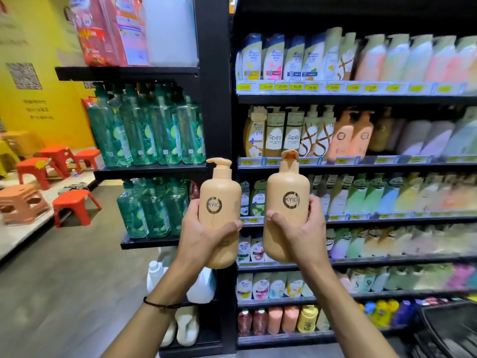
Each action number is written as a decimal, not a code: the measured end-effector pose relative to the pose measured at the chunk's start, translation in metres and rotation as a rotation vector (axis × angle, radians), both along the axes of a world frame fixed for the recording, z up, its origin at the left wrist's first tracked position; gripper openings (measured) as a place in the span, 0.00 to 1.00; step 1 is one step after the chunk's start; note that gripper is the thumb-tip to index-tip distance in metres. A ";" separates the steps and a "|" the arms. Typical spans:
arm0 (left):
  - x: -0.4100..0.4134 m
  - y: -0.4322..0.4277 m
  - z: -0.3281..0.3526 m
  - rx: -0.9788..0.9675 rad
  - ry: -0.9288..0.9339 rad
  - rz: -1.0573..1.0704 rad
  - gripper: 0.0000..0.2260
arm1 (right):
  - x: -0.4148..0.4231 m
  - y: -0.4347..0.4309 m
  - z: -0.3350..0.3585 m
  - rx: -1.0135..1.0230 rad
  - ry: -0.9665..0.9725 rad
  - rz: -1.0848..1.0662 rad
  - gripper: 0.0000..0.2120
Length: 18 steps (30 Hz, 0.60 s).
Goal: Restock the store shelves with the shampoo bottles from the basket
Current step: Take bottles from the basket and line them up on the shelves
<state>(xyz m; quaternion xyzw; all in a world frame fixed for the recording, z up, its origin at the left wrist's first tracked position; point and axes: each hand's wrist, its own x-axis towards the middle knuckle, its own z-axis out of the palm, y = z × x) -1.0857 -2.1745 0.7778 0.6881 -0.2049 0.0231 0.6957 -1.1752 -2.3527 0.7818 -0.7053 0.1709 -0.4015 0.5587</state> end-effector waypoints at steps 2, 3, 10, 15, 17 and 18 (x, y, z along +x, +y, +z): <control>-0.004 -0.025 0.001 0.001 -0.006 -0.010 0.34 | -0.008 -0.025 0.001 -0.004 -0.006 -0.014 0.29; -0.006 -0.039 0.001 0.002 -0.008 -0.009 0.34 | -0.014 -0.039 0.002 -0.010 -0.004 -0.020 0.30; -0.032 -0.173 0.008 -0.017 -0.048 -0.001 0.33 | -0.060 -0.179 0.008 -0.045 -0.032 -0.031 0.35; -0.064 -0.283 0.014 -0.046 -0.044 0.040 0.34 | -0.094 -0.301 0.010 -0.050 -0.032 -0.034 0.33; -0.076 -0.323 0.017 -0.042 -0.038 0.050 0.33 | -0.105 -0.344 0.013 -0.053 -0.022 -0.032 0.33; -0.081 -0.340 0.018 -0.042 -0.040 0.051 0.33 | -0.109 -0.363 0.014 -0.056 -0.029 -0.039 0.32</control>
